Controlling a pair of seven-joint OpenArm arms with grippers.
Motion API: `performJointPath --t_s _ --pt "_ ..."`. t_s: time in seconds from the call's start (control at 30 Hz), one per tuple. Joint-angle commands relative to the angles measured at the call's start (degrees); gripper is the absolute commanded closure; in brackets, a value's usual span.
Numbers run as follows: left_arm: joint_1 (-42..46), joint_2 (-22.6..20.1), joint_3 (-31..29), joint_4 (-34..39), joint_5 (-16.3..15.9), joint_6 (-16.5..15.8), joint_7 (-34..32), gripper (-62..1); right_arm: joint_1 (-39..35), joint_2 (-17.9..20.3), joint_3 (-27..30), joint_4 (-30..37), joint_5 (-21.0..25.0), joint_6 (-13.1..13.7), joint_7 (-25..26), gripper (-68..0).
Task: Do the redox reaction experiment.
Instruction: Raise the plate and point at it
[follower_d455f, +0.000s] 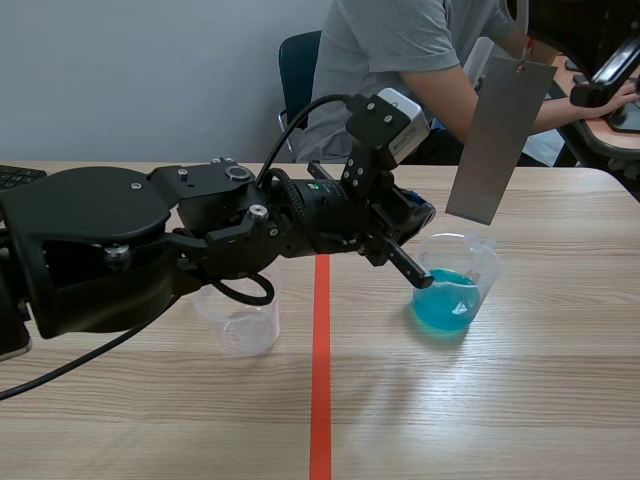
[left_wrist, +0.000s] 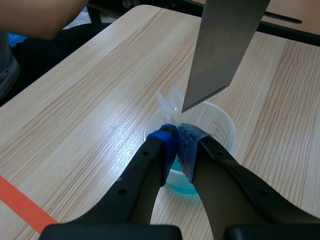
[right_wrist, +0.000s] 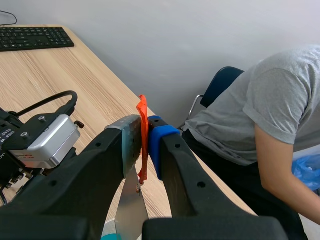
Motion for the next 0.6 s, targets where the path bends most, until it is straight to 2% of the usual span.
performJointPath --t_s 0.0,0.57 --pt "-1.0 0.6 -0.2 1.4 -0.4 0.0 -0.8 -3.1 0.7 0.9 0.7 0.3 1.0 -0.4 0.8 -1.3" --pt "-0.9 0.6 -0.2 1.4 -0.3 0.7 -0.7 -3.1 0.7 0.9 0.7 0.3 1.0 -0.4 0.9 -1.3"
